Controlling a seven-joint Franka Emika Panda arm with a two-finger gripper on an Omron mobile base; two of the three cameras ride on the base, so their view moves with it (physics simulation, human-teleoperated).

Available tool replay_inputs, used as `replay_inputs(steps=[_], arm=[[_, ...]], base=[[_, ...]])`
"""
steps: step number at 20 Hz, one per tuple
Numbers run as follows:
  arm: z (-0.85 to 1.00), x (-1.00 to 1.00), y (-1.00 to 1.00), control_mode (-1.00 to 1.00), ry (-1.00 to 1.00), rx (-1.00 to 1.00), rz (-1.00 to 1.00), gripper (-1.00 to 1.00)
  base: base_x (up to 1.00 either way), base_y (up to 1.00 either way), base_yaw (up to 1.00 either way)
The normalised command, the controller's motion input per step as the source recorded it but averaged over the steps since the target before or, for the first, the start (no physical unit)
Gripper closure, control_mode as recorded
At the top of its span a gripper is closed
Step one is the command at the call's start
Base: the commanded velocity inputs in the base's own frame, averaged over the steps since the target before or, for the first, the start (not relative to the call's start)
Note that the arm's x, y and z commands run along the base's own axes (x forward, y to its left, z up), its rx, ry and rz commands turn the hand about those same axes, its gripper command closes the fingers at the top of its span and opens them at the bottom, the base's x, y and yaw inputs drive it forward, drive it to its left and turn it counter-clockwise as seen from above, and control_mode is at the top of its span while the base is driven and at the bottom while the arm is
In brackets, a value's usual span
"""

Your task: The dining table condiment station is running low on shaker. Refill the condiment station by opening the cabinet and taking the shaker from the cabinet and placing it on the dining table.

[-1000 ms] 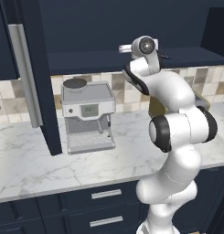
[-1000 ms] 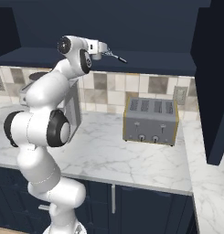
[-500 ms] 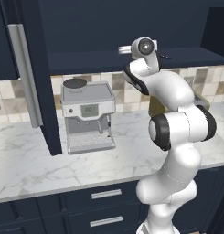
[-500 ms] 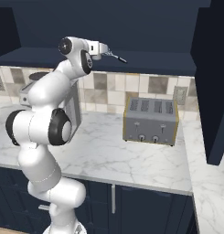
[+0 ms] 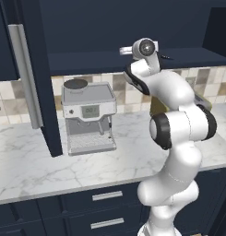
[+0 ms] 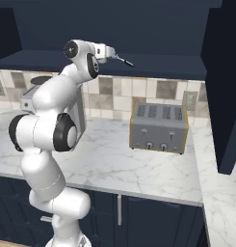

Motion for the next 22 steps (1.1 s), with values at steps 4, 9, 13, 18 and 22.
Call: replay_inputs(steps=[4, 9, 13, 18, 22], arm=[[0.00, 0.11, -0.06, -1.00, 0.00, 0.01, 0.00, -1.00], [-0.01, 0.05, 0.00, -1.00, 0.00, 0.00, 0.00, 1.00], [0.00, 0.06, 0.00, -1.00, 0.01, 0.00, 0.00, 1.00], [0.00, 0.01, 0.01, -1.00, 0.01, 0.00, 0.00, 1.00], [0.00, 0.00, 0.00, -1.00, 0.00, 0.00, 0.00, 1.00]], base=[[0.00, 0.00, 0.00], [0.00, 0.00, 0.00], [0.00, 0.00, 0.00], [0.00, 0.00, 0.00], [0.00, 0.00, 0.00]])
